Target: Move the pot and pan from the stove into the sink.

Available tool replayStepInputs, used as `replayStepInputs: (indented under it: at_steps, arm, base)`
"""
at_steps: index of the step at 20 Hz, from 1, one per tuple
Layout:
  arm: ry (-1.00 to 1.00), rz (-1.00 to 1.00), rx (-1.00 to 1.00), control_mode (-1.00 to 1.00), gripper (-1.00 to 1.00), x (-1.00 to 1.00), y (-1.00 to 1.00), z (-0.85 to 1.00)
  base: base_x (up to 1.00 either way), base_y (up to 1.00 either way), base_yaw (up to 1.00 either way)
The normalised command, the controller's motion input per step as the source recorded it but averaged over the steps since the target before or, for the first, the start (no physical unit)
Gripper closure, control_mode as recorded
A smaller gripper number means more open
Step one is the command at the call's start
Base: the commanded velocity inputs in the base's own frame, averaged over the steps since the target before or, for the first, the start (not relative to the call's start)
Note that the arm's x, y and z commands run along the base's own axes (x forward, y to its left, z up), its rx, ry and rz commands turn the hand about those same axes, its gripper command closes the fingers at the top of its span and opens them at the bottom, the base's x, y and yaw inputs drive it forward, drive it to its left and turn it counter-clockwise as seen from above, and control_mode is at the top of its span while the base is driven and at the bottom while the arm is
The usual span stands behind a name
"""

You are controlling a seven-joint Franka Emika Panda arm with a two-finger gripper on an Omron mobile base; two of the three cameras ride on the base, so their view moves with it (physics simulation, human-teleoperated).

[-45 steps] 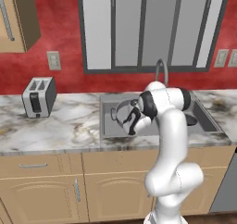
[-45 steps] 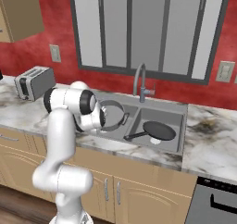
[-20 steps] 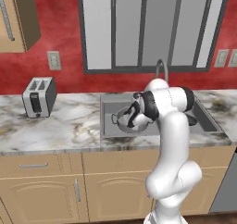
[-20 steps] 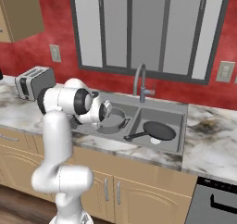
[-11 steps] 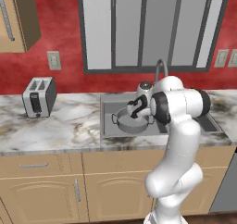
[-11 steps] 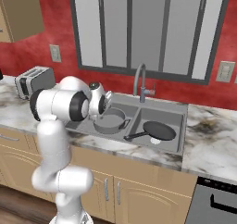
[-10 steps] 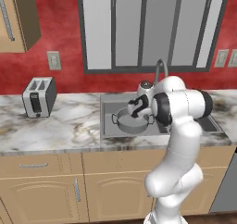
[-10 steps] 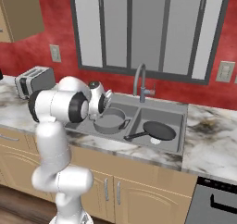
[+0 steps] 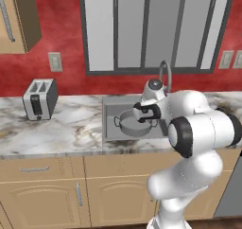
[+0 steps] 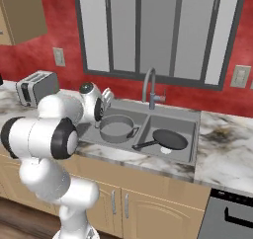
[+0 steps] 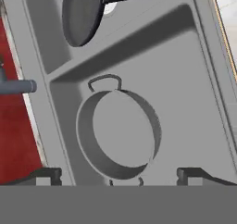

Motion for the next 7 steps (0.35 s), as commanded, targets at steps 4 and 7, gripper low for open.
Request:
replayStepInputs:
  at_steps: [4, 7]
  arm:
    - [-0.27, 0.00, 0.00, -1.00, -1.00, -0.90, 0.56, 0.29]
    - [-0.35, 0.00, 0.00, -1.00, -1.00, -0.80, 0.53, 0.15]
  base:
    - [0.00, 0.00, 0.00]
    - [0.00, 0.00, 0.00]
